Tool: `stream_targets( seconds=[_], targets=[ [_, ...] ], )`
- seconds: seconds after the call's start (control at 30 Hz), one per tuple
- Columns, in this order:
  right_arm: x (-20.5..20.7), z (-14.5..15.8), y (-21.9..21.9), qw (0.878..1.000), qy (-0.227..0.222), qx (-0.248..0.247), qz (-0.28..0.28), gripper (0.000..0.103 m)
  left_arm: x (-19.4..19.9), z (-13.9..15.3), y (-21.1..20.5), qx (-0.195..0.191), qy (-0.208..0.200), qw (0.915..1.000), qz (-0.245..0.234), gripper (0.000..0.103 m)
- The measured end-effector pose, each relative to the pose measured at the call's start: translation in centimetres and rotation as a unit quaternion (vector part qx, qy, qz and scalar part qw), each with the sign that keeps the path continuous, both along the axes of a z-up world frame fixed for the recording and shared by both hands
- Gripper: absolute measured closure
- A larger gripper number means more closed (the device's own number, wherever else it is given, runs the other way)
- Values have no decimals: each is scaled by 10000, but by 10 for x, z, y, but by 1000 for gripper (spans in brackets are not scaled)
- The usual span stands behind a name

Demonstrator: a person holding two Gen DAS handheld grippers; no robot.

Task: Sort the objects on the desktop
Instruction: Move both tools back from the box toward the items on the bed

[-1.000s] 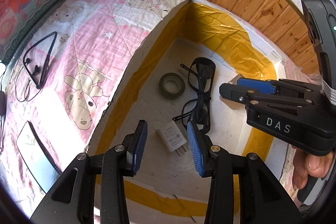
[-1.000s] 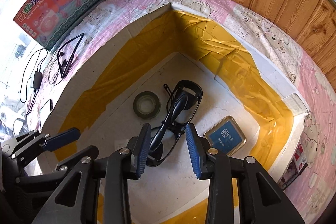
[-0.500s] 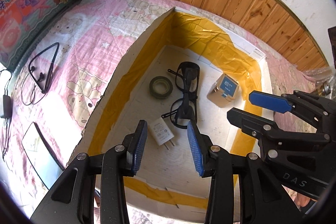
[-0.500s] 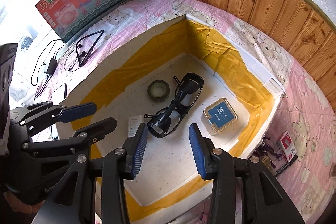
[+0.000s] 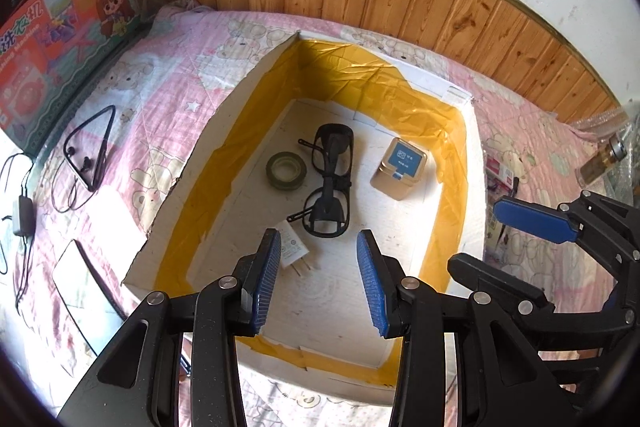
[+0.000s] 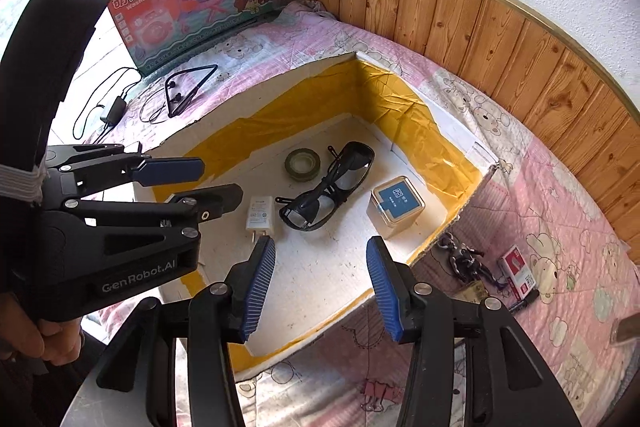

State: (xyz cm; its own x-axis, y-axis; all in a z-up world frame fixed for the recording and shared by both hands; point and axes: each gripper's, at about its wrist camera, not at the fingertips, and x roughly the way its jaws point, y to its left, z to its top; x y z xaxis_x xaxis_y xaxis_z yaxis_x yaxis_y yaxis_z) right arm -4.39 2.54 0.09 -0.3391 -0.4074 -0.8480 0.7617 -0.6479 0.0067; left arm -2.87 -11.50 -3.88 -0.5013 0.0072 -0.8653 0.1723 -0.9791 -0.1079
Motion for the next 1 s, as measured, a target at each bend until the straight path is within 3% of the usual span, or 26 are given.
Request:
stream_targets(
  seconds=[0.3,0.43,0.57,0.8,1.0],
  targets=[
    [25,9,39,9995,133,-287,8,51,22,11,38,161,273,9993,-172,61],
    [32,9,70,9977,162,-646,-106,50,32,19,65,58,477,9968,-641,61],
    [22,3,105,9942,-138,-968,-450,49,37,21,92,46,609,9912,-1177,61],
    [-8,1,164,9857,-299,-1168,-1177,49,38,12,142,362,432,9762,-2093,61],
    [-43,-42,209,9669,-988,-1180,-2037,49,29,-26,176,348,-106,9692,-2437,61]
  ],
)
